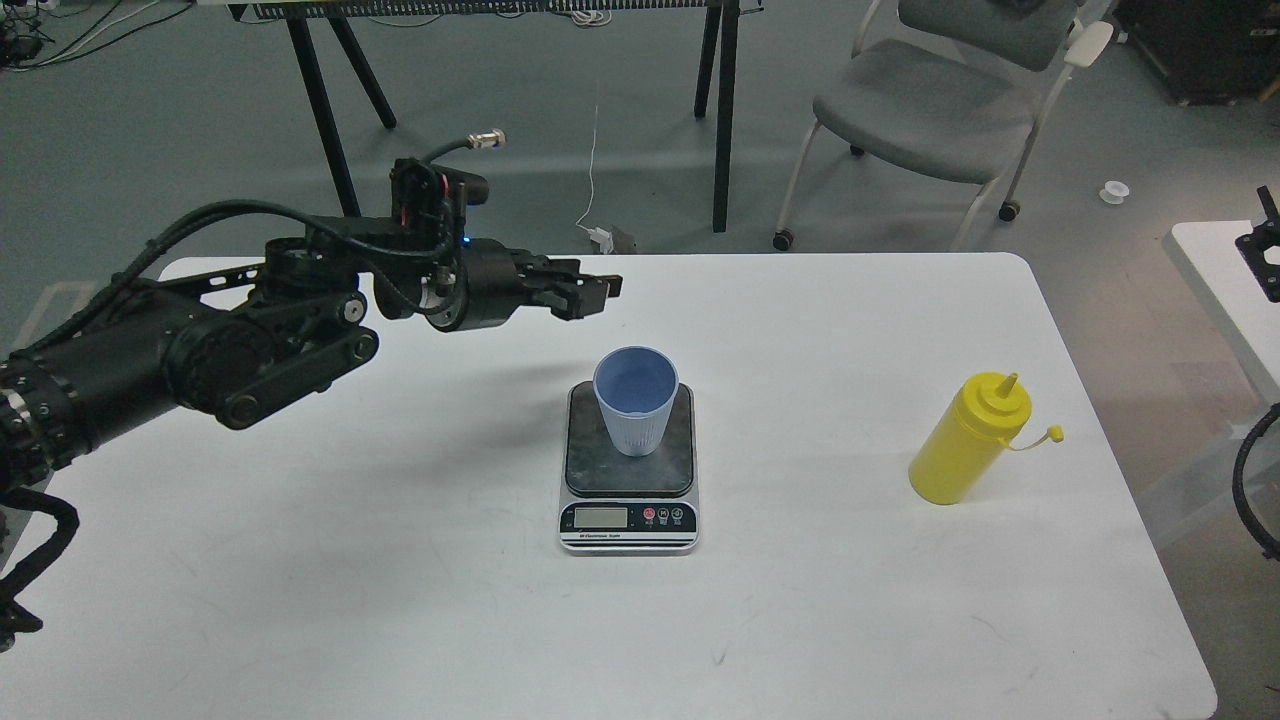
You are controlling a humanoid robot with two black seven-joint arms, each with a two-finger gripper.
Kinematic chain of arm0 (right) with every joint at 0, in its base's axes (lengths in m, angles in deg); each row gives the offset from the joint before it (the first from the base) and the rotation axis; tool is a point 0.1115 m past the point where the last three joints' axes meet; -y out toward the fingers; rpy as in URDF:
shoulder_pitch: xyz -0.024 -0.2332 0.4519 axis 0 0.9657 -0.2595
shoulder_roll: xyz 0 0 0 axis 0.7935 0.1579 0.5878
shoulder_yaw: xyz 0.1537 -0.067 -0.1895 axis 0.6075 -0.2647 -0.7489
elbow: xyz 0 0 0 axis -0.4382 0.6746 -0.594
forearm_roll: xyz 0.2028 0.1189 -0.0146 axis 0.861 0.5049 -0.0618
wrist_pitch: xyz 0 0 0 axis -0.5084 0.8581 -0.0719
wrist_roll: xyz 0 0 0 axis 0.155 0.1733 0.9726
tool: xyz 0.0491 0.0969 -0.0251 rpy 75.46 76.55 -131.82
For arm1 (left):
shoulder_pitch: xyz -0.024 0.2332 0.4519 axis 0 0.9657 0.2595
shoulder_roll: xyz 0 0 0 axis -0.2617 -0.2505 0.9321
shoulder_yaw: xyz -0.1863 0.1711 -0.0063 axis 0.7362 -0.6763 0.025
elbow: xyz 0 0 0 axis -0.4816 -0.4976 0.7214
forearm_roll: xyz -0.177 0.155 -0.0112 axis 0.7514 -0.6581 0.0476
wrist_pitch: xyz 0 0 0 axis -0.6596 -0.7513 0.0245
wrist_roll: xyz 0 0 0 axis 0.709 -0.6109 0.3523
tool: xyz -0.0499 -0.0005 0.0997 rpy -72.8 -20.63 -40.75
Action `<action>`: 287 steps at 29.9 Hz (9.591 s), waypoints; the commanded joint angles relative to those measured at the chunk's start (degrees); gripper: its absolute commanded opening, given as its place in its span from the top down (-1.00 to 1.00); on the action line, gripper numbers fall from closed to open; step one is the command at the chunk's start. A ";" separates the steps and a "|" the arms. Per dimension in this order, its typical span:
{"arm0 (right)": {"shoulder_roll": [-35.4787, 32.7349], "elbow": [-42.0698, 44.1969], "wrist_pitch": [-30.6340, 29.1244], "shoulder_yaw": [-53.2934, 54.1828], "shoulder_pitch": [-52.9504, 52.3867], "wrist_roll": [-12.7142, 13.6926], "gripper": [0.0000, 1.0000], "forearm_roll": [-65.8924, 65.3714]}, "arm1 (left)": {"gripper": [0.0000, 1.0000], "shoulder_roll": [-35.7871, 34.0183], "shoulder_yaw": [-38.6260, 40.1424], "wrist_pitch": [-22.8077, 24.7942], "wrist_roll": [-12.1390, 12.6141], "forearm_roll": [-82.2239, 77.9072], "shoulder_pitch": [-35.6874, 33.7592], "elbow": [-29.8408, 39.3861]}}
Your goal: Pour seasoning into cup on scale with both arms
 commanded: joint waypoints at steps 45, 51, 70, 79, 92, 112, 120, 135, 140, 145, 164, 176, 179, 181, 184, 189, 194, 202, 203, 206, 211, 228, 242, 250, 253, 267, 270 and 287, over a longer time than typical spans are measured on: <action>22.78 -24.25 0.00 3.13 32.15 0.42 -1.00 1.59 | -0.99 2.17 35.68 5.66 4.23 88.87 8.28 -21.02; 22.78 -23.81 0.00 5.06 30.22 0.24 -0.99 1.59 | -0.99 2.26 35.42 5.66 4.23 88.78 7.84 -20.76; 30.43 -12.29 0.00 5.33 20.99 -0.28 -0.19 -0.61 | -0.99 1.82 35.42 5.05 4.14 88.78 7.66 -20.67; 23.94 -15.01 0.00 12.70 15.82 -0.81 0.08 -6.83 | -0.99 0.77 36.03 5.31 4.05 88.95 7.66 -20.58; 17.42 -19.23 0.00 13.42 -6.16 -0.81 0.09 -43.47 | -0.99 1.03 38.93 11.28 3.52 89.31 15.56 -21.89; 25.05 -14.50 6.63 -26.03 -37.88 -3.71 0.11 -83.21 | -0.99 6.04 40.43 12.92 1.33 89.22 22.78 -22.07; 28.49 -13.53 13.40 -32.99 -39.83 -3.80 0.12 -99.55 | -0.99 6.13 40.43 12.92 1.24 89.22 22.69 -22.07; 37.45 -5.80 28.96 -42.39 -37.11 -3.80 0.17 -108.10 | -0.99 6.13 40.34 12.92 1.24 89.13 22.69 -21.99; 39.12 -3.42 31.86 -43.45 -36.58 -3.80 0.17 -108.80 | -0.99 6.13 40.34 12.92 1.24 89.13 22.69 -21.99; 39.39 -3.42 32.31 -44.86 -35.97 -3.80 0.17 -108.80 | -0.99 6.13 40.43 12.92 1.24 89.13 22.69 -21.99; 26.57 -12.37 17.72 -32.56 -36.49 -6.26 0.16 -83.51 | -0.99 4.46 39.99 12.92 1.77 89.04 22.52 -21.46; 11.80 -15.20 0.00 -25.97 -29.83 -6.26 0.16 -40.37 | -0.99 3.84 39.90 12.92 1.94 89.04 22.60 -21.46; 8.81 -15.19 0.00 -23.42 -24.65 -6.52 0.16 -33.32 | -0.99 4.02 39.99 12.92 1.94 89.13 22.60 -21.46; 8.10 -15.20 0.00 -20.61 -20.08 -6.35 0.16 -29.02 | -0.99 4.11 40.34 12.92 1.94 89.13 22.60 -21.37; 8.01 -15.37 0.00 -16.04 -12.79 -5.82 0.16 -20.94 | -0.99 4.02 40.43 12.92 1.85 89.13 22.60 -21.37; 9.15 -15.55 0.00 -12.43 -3.02 -6.43 0.16 -12.40 | -0.99 3.76 40.25 12.92 1.77 89.04 23.39 -21.46; 14.06 -15.55 0.00 -6.81 5.76 -6.61 0.16 -6.86 | -0.99 3.05 40.08 12.92 1.85 88.96 24.01 -21.46; 20.66 -15.37 0.00 -3.20 13.51 -6.52 0.16 -4.04 | -0.99 2.96 39.81 12.92 1.85 88.87 24.01 -21.46; 21.80 -15.28 0.00 -3.11 14.13 -6.61 0.16 -3.60 | -0.99 2.96 39.81 12.92 1.85 88.78 24.01 -21.46; 24.71 -15.28 0.00 -2.58 16.50 -6.79 0.15 -3.42 | -0.99 2.96 39.72 12.92 1.77 88.78 24.18 -21.37; 27.17 -13.88 0.00 -1.62 18.35 -6.79 0.12 -3.42 | -0.99 2.88 39.64 12.92 1.77 88.69 24.36 -21.28; 27.18 -12.56 0.00 -1.70 19.23 -6.61 -0.63 -3.51 | -0.99 2.26 39.55 12.92 1.59 88.60 24.36 -21.28; 21.29 -21.78 0.00 0.49 26.87 -6.79 -0.95 -3.59 | -0.99 2.35 39.64 12.92 1.42 88.69 24.36 -21.19; 15.67 -27.14 0.00 0.67 33.54 -6.79 -0.98 -3.77 | -0.99 2.35 39.64 12.92 1.42 88.69 24.36 -21.02; 11.37 -29.17 0.00 0.93 35.13 -6.79 -0.98 -3.77 | -0.99 2.17 39.64 12.92 1.42 88.69 24.36 -20.93; -2.36 -9.95 0.00 0.85 18.65 -6.17 -1.00 -12.03 | -0.99 -0.11 39.81 12.92 1.50 88.78 24.45 -21.02; -1.40 -2.04 0.00 0.15 9.76 -6.26 -1.00 -12.03 | -0.99 -0.11 39.90 12.92 1.50 88.95 24.36 -21.11; 17.94 11.17 0.00 -2.50 -8.81 -1.60 -1.00 -11.15 | -0.99 0.50 42.63 12.92 1.59 89.31 23.92 -22.16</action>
